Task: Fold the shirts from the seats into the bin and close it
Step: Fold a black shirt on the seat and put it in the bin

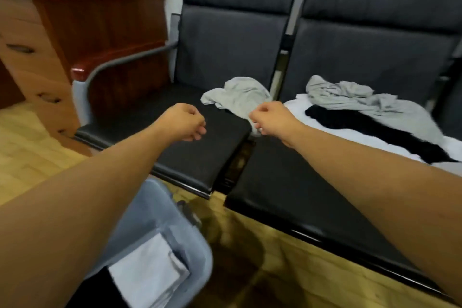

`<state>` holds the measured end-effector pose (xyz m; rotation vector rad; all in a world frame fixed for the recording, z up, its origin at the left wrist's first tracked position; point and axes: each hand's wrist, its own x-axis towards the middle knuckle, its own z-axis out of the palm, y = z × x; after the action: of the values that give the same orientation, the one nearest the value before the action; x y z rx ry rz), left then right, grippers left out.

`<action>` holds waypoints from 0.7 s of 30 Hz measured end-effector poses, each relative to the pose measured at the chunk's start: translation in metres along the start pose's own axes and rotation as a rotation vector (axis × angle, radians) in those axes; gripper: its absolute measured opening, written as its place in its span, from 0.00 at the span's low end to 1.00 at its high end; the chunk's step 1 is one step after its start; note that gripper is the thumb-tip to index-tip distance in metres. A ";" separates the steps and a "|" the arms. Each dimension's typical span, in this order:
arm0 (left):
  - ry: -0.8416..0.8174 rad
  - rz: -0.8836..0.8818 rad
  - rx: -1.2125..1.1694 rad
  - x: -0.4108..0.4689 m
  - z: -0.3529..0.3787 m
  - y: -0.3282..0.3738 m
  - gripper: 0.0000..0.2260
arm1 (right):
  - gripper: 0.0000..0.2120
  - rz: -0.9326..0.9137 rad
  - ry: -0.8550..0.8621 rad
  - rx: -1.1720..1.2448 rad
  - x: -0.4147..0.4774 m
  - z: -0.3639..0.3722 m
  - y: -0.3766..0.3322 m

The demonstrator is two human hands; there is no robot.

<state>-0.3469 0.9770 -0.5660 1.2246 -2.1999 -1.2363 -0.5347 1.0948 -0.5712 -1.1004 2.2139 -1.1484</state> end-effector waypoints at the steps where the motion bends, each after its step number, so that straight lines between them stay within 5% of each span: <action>1: -0.032 0.021 0.003 0.006 0.019 0.015 0.07 | 0.07 -0.001 0.036 -0.054 0.001 -0.024 0.014; 5: -0.160 0.100 -0.004 0.028 0.101 0.066 0.08 | 0.04 0.053 0.156 -0.243 -0.003 -0.113 0.075; 10: -0.272 0.172 0.003 0.057 0.204 0.103 0.07 | 0.14 0.158 0.304 -0.435 0.000 -0.192 0.157; 13: -0.292 0.246 0.073 0.074 0.258 0.113 0.07 | 0.09 0.212 0.356 -0.498 0.004 -0.226 0.194; 21: -0.420 0.573 0.516 0.094 0.355 0.103 0.26 | 0.22 0.148 -0.023 -0.671 0.007 -0.203 0.262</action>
<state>-0.6795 1.1139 -0.6940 0.4028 -3.0072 -0.7542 -0.7911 1.2802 -0.6686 -1.1403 2.6856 -0.3167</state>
